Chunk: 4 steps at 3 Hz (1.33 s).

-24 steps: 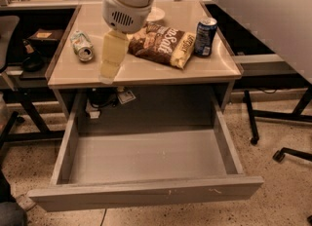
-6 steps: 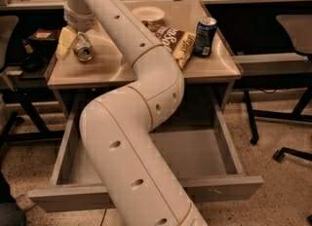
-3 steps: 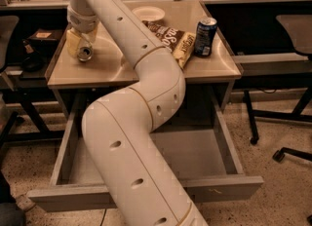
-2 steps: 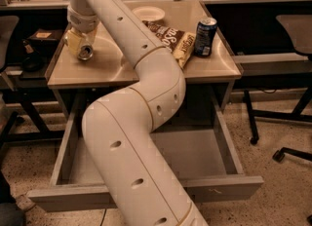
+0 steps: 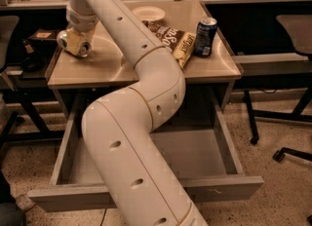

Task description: Place 7up can into top drawer

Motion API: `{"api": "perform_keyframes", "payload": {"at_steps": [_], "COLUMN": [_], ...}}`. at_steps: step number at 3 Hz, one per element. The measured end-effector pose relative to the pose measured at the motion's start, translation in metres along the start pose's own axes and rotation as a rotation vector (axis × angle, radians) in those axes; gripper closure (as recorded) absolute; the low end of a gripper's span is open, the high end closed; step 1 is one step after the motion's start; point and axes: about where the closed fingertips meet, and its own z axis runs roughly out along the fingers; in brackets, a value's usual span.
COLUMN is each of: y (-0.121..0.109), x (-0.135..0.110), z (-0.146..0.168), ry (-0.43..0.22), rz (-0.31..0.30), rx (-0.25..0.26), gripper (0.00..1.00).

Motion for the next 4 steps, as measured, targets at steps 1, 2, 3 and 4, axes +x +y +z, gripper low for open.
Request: {"api": "perform_keyframes", "payload": {"at_steps": [1, 2, 3, 4], "y": [0.000, -0.002, -0.003, -0.007], "x": [-0.015, -0.010, 0.007, 0.022], "z": [-0.014, -0.024, -0.033, -0.074], "ry": [-0.020, -0.019, -0.015, -0.106], "rz": [-0.034, -0.024, 0.009, 0.068], "rx": [0.049, 0.059, 0.064, 0.098], "gripper": [1.00, 1.00, 1.00, 1.00]}}
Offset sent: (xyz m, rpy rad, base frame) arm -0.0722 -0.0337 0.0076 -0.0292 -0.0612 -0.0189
